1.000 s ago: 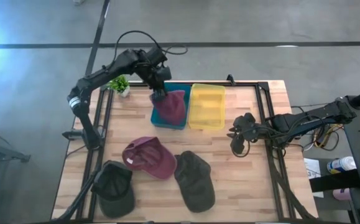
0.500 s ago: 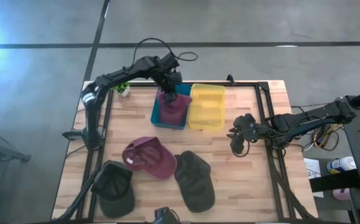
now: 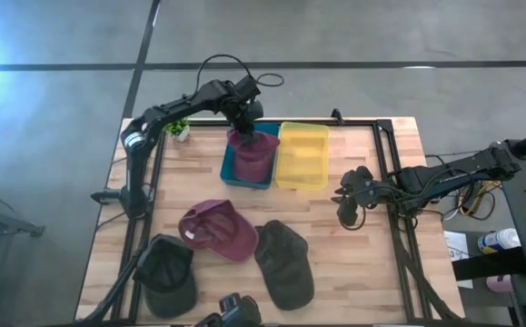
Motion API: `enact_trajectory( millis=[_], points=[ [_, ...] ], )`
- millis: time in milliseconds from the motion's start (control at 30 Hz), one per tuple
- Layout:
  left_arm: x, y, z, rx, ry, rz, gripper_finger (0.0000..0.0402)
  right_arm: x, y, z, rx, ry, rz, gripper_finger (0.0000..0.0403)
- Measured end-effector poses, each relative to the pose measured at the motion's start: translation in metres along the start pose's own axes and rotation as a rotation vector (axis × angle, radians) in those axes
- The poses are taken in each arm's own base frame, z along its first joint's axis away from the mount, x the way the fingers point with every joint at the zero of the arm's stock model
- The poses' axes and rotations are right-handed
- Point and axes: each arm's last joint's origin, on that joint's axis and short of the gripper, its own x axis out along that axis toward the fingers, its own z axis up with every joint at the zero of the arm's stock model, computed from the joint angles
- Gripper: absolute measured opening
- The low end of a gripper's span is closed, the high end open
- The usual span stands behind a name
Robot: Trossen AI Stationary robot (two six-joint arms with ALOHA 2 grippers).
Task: Pick & Place hat
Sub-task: Put the bottom red cap into the blue bin
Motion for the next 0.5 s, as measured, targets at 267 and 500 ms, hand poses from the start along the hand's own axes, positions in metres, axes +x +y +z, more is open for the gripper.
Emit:
enact_trajectory(
  millis=[267,500],
  points=[
    [-0.005,0.003,0.017,0.002,-0.149,0.045,0.0062,0.000,0.000,0.000,-0.003,0.012,0.014,0.0137],
    [-0.018,0.001,0.016,0.023,-0.093,0.075,0.0062,0.001,0.000,0.003,0.007,-0.012,0.021,0.0149]
  ],
)
